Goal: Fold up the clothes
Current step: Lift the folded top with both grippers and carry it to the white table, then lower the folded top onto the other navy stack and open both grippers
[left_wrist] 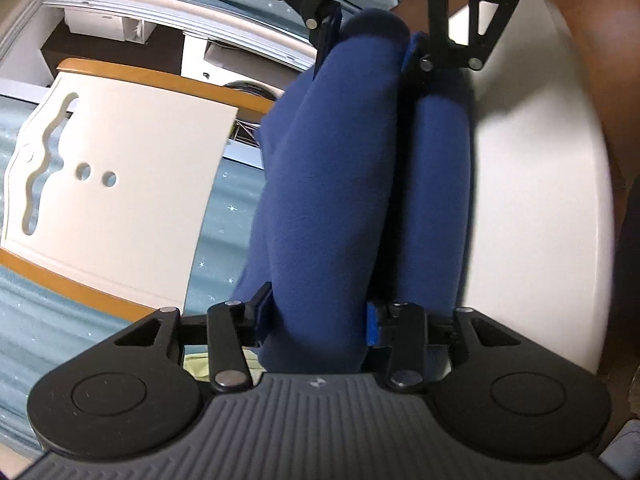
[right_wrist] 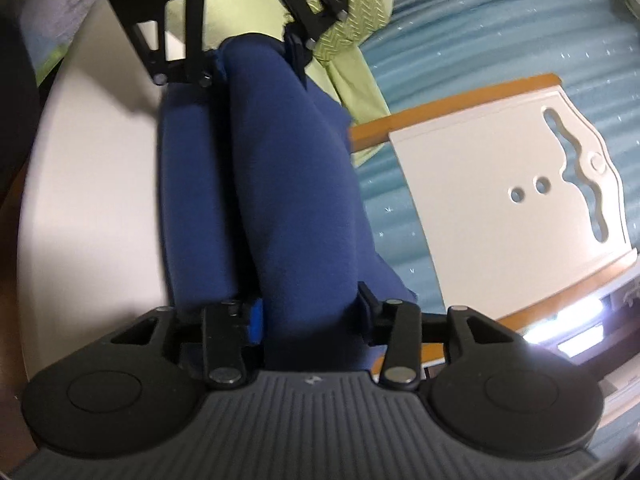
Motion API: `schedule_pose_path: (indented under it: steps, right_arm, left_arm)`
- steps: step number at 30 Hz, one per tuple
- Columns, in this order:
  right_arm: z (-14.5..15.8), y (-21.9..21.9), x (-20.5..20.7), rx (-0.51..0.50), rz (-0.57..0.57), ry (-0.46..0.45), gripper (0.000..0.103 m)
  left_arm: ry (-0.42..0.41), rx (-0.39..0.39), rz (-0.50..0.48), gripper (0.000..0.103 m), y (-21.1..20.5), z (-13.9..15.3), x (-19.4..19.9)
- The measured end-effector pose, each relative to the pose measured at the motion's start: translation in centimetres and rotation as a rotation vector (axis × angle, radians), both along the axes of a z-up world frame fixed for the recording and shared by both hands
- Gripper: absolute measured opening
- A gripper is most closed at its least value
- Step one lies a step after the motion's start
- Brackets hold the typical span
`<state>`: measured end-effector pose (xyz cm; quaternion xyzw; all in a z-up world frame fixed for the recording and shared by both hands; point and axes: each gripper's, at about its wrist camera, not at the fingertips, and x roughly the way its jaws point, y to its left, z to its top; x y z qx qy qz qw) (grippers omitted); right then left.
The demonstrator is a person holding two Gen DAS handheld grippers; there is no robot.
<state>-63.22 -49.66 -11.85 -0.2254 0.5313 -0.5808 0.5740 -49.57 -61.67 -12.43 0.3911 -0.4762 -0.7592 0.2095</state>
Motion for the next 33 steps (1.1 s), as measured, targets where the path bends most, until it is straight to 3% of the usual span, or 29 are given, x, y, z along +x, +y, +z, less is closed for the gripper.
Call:
schedule_pose_path:
  steps: [3,6,10,12,15,17,20,23,25,30,33]
  right_arm:
    - [0.5,1.9,0.3,-0.006,-0.008,0.000,0.048]
    - [0.7,3.3,0.2,-0.014,-0.017,-0.036,0.043]
    - [0.9,-0.7,-0.5,-0.004,-0.046,-0.108,0.038]
    - [0.9,-1.0,-0.5,-0.003,-0.057,-0.116,0.038]
    - [1.0,-0.4,-0.4,-0.007,-0.057,-0.114,0.039]
    - [2.0,0.2,-0.7,-0.016,-0.062,-0.167,0.039]
    - [4.1,0.1,-1.2,-0.041,-0.073,-0.301,0.039]
    - [6.1,1.4,-2.0,-0.091,-0.083,-0.481,0.039]
    - [7.1,1.8,-2.6,-0.134,-0.094,-0.578,0.039]
    - [8.0,-1.7,-4.9,-0.197,-0.191,-0.813,0.039]
    - [7.2,-4.6,-6.2,-0.145,-0.258,-0.917,0.039]
  left_arm:
    - [0.014,0.001,0.007,0.059,-0.5,0.5,0.1]
    - [0.010,0.022,0.017,0.051,-0.5,1.7,1.7]
    - [-0.020,0.047,0.037,0.048,0.2,0.8,-0.9]
    - [-0.023,0.042,0.041,0.048,0.9,0.8,-2.9]
    - [-0.010,0.046,0.052,0.053,1.4,0.8,-2.8]
    - [0.002,0.044,0.062,0.053,1.9,1.3,-2.2]
    - [0.083,0.132,0.103,0.053,2.0,2.8,-0.8]
    - [0.292,0.266,0.160,0.053,2.0,6.2,0.9]
    - [0.368,0.293,0.176,0.053,1.7,8.0,0.6]
    - [0.416,0.345,0.249,0.053,-0.2,8.8,0.2]
    - [0.356,0.435,0.282,0.045,-2.3,7.1,-2.3]
